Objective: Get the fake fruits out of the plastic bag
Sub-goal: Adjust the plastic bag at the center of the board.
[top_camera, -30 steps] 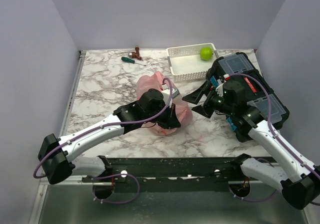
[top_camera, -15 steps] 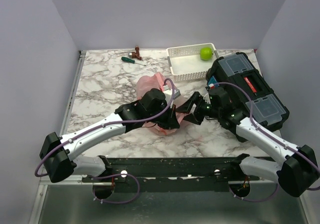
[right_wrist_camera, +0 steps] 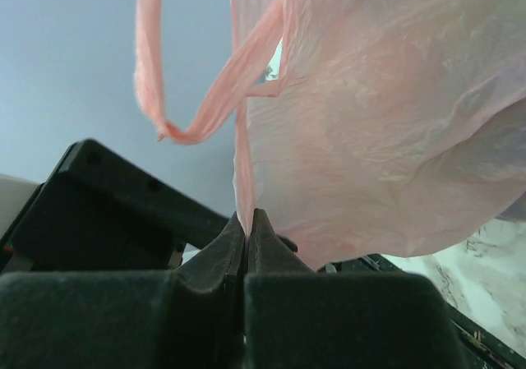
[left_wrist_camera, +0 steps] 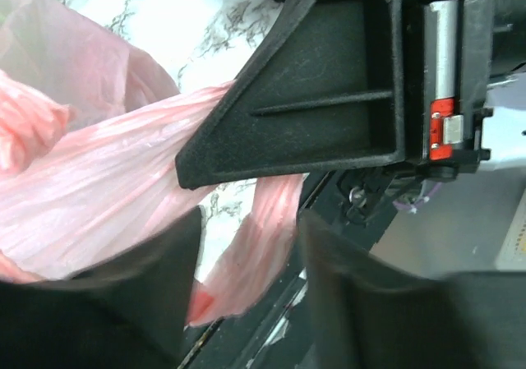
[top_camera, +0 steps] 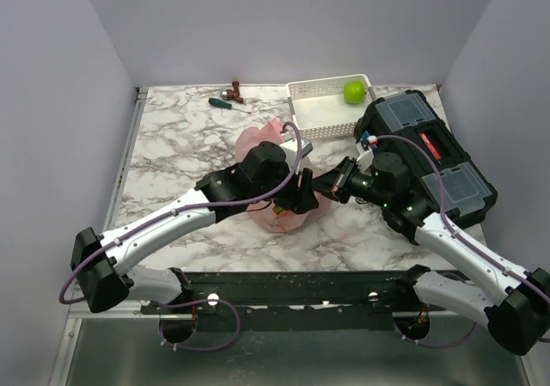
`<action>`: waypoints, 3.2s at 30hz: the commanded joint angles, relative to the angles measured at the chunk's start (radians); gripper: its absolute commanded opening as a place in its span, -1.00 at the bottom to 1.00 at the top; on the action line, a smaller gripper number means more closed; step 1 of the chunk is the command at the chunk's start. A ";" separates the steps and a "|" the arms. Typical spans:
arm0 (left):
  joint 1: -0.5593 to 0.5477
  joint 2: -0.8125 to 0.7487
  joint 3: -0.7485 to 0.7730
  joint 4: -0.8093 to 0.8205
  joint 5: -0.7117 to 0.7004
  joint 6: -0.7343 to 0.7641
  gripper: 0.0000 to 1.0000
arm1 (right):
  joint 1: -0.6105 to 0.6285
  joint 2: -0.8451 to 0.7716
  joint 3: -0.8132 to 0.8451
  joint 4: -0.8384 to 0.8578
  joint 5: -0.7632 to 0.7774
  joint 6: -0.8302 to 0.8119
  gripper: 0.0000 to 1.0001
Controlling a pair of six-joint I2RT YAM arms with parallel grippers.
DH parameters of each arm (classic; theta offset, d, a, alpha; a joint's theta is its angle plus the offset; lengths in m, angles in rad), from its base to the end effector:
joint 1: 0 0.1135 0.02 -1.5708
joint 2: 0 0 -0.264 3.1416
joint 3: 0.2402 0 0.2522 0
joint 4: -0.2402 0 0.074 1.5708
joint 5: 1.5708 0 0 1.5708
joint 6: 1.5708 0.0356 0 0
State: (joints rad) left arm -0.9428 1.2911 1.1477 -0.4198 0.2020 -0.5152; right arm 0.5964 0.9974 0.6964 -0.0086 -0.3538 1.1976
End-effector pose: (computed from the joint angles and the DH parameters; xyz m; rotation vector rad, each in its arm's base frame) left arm 0.1647 -0.2390 0.3335 0.6172 2.2334 -1.0244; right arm 0.1840 0.1398 0.2872 0.3709 2.1501 1.4756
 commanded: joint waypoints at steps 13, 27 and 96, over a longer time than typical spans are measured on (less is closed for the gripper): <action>0.295 -0.110 0.303 -0.381 -0.008 0.109 0.80 | 0.006 0.005 0.061 -0.016 0.033 -0.104 -0.99; 0.244 0.169 0.455 -0.253 0.010 -0.030 0.40 | 0.006 -0.008 0.055 -0.048 0.009 -0.109 -0.99; 0.851 -0.217 0.473 -0.630 -0.445 0.170 -1.00 | -0.311 0.739 1.275 -0.645 0.127 -0.639 -0.99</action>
State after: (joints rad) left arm -0.1291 1.1679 1.6398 -1.0206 -0.1493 -0.3450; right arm 0.3054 1.6733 1.8889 -0.6971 -0.0986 0.5465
